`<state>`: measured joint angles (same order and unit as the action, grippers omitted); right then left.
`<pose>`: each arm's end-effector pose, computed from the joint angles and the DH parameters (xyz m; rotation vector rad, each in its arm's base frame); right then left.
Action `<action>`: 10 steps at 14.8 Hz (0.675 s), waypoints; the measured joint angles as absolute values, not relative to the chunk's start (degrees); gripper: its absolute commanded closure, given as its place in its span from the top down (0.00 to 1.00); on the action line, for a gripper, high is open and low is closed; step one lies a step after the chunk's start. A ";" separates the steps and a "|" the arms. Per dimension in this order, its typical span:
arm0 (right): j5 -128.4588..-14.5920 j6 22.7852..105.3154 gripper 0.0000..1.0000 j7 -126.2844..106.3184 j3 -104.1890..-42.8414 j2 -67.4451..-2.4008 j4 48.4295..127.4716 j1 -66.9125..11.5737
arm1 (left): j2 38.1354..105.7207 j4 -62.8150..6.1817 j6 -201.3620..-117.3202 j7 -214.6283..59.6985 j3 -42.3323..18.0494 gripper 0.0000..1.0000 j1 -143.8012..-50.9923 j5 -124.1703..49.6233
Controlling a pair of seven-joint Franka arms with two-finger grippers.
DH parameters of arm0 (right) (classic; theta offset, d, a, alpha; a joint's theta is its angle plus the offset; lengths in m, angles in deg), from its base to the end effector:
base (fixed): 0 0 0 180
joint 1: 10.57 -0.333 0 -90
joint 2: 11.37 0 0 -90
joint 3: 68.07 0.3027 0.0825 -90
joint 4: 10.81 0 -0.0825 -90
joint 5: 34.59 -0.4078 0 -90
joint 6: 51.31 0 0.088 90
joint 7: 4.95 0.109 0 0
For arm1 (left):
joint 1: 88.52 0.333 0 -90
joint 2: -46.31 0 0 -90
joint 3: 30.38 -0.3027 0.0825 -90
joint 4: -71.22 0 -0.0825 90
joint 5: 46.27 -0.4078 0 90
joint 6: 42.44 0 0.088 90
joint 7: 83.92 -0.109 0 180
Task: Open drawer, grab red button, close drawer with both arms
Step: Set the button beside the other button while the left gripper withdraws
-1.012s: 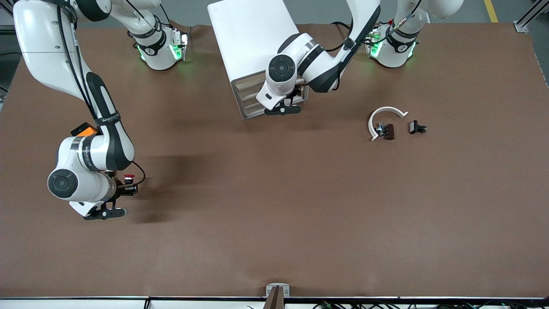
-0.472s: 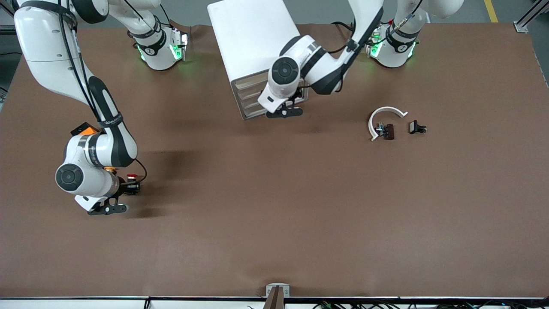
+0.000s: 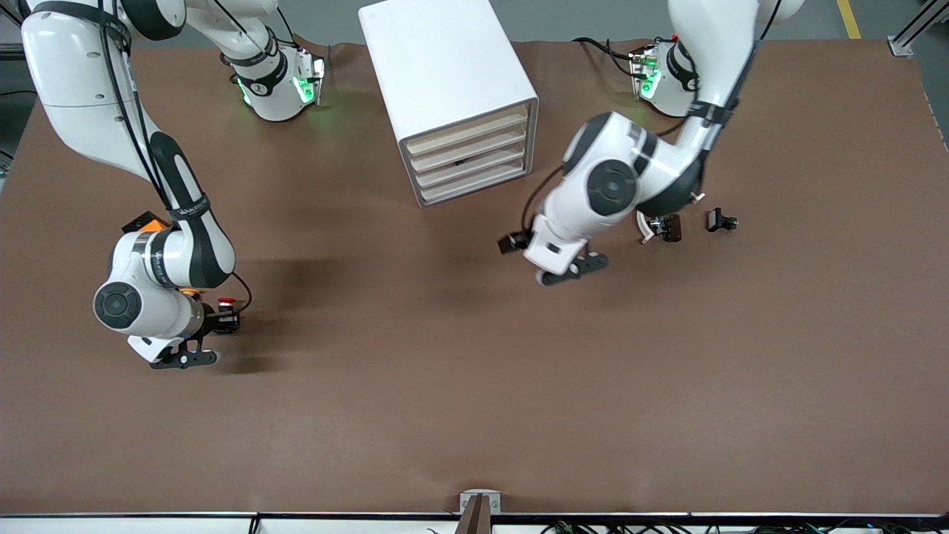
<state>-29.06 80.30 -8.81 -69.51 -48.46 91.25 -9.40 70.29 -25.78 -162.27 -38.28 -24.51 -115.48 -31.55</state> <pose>0.6498 -0.0313 0.1508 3.0554 0.1449 -0.2086 0.5652 -0.3731 0.3294 2.8900 0.5298 -0.2683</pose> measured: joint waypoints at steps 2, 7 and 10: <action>-29.06 80.30 0.40 -8.81 -69.51 -47.50 92.19 -9.39 | 70.03 -23.61 -161.03 -38.98 -24.47 1.00 -111.75 -34.74; -29.06 80.30 0.90 -8.83 -69.50 -46.75 93.00 -9.36 | 68.77 -16.04 -152.98 -41.65 -24.42 1.00 -104.89 -43.09; -29.06 80.33 1.00 -8.84 -69.49 -46.60 93.17 -9.36 | 66.82 -13.91 -149.80 -48.70 -24.45 1.00 -101.27 -44.89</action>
